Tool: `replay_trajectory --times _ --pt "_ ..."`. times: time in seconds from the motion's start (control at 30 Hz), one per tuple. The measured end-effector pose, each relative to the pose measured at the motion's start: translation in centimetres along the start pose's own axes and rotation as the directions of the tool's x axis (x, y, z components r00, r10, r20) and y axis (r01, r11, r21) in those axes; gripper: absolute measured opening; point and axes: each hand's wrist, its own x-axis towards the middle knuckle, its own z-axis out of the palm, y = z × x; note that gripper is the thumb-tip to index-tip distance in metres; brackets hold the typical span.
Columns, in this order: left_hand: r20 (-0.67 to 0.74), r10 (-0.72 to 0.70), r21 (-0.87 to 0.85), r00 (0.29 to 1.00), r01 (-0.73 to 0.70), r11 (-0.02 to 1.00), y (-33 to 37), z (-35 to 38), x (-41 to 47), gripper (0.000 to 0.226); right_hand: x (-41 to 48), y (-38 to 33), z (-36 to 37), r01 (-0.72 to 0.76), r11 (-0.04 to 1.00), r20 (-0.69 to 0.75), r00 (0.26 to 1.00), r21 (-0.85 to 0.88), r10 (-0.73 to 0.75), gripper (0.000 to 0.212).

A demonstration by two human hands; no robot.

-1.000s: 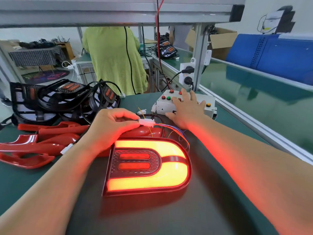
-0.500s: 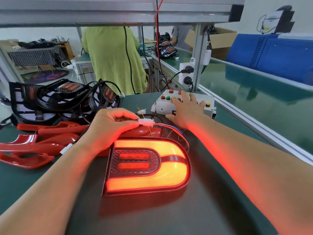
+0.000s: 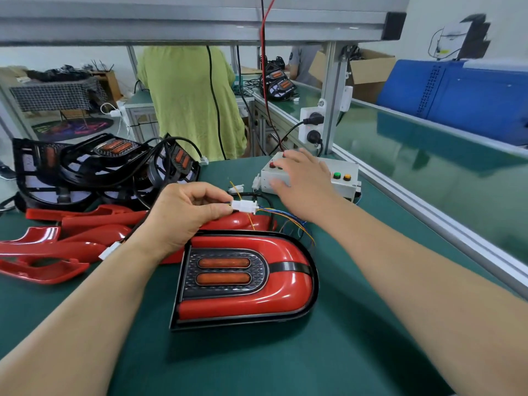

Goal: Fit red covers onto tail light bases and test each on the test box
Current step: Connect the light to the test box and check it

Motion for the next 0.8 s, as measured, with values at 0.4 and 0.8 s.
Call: replay_trajectory --times 0.4,0.8 --pt "-0.013 0.031 -0.011 0.999 -0.031 0.999 -0.1 0.0 0.1 0.014 -4.0 -3.6 -3.0 -0.075 0.856 0.291 0.952 0.511 -0.090 0.039" --pt "0.080 0.005 0.037 0.997 -0.008 0.999 0.3 0.1 -0.2 0.009 -5.3 -3.2 -0.2 -0.142 0.690 0.178 0.984 0.710 0.019 0.014"
